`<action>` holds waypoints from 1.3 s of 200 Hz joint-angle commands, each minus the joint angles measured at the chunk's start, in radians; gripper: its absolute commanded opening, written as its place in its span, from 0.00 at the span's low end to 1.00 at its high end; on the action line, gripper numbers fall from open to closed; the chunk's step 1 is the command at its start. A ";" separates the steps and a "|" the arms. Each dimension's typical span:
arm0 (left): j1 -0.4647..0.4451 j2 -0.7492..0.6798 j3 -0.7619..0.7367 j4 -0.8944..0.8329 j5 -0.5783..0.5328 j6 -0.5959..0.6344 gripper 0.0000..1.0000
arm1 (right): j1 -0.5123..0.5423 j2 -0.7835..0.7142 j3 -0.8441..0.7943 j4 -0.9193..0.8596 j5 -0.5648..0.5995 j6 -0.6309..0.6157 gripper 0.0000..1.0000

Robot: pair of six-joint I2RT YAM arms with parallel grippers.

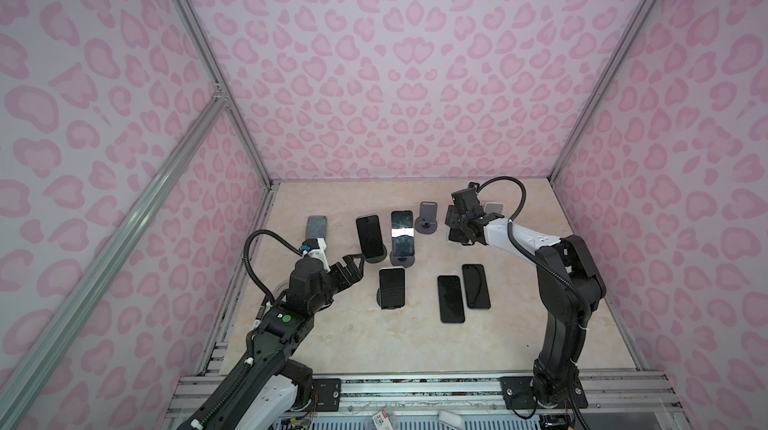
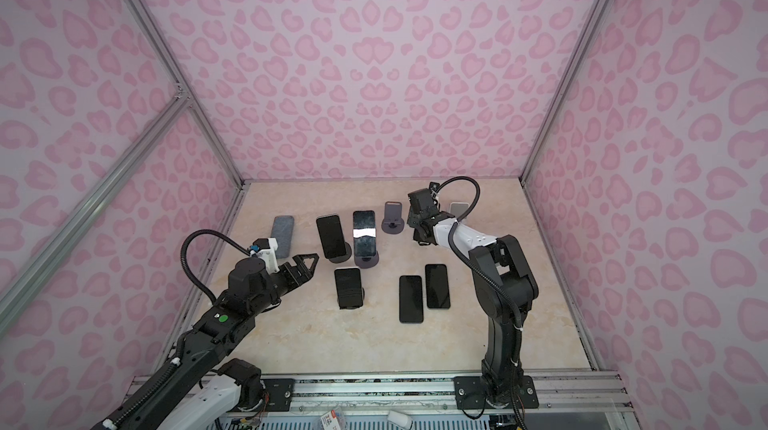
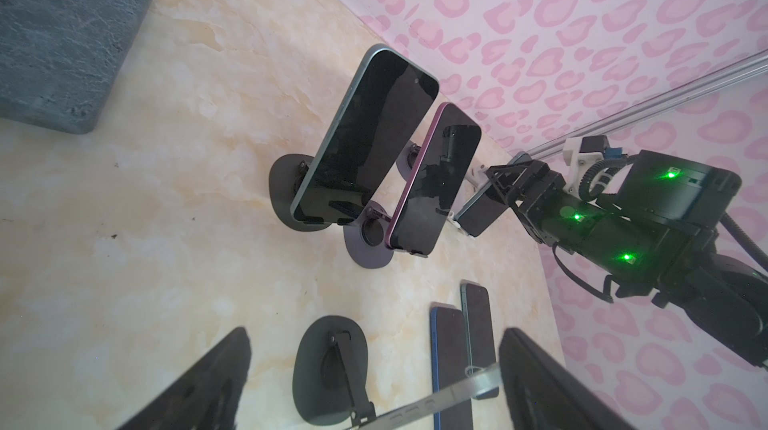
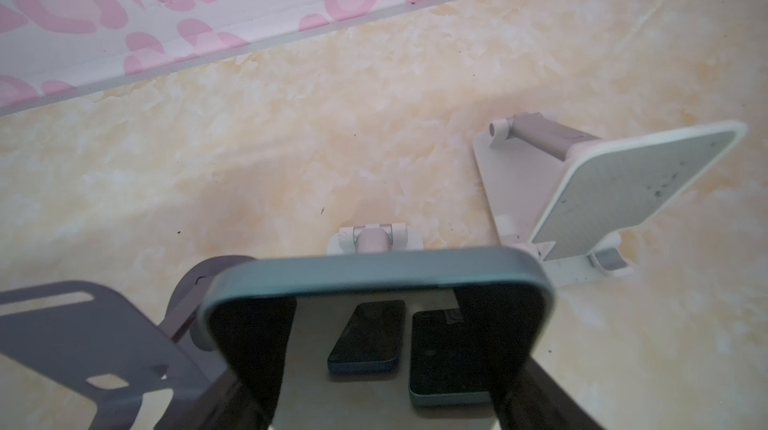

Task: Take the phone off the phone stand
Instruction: 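Lift the teal-edged phone off the white stand and pull it nearer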

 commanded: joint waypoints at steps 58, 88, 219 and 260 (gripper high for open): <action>0.000 0.002 -0.003 0.046 0.012 0.011 0.96 | 0.012 -0.028 -0.038 0.047 -0.020 -0.066 0.67; 0.000 -0.005 0.001 0.043 0.021 0.010 0.96 | 0.023 -0.075 -0.064 0.060 -0.014 -0.099 0.66; 0.000 -0.202 -0.008 -0.048 0.009 -0.026 0.96 | 0.053 -0.311 -0.145 -0.018 -0.041 -0.184 0.66; 0.000 -0.322 -0.021 -0.099 -0.021 -0.045 0.96 | 0.058 -0.439 -0.227 -0.091 -0.027 -0.217 0.66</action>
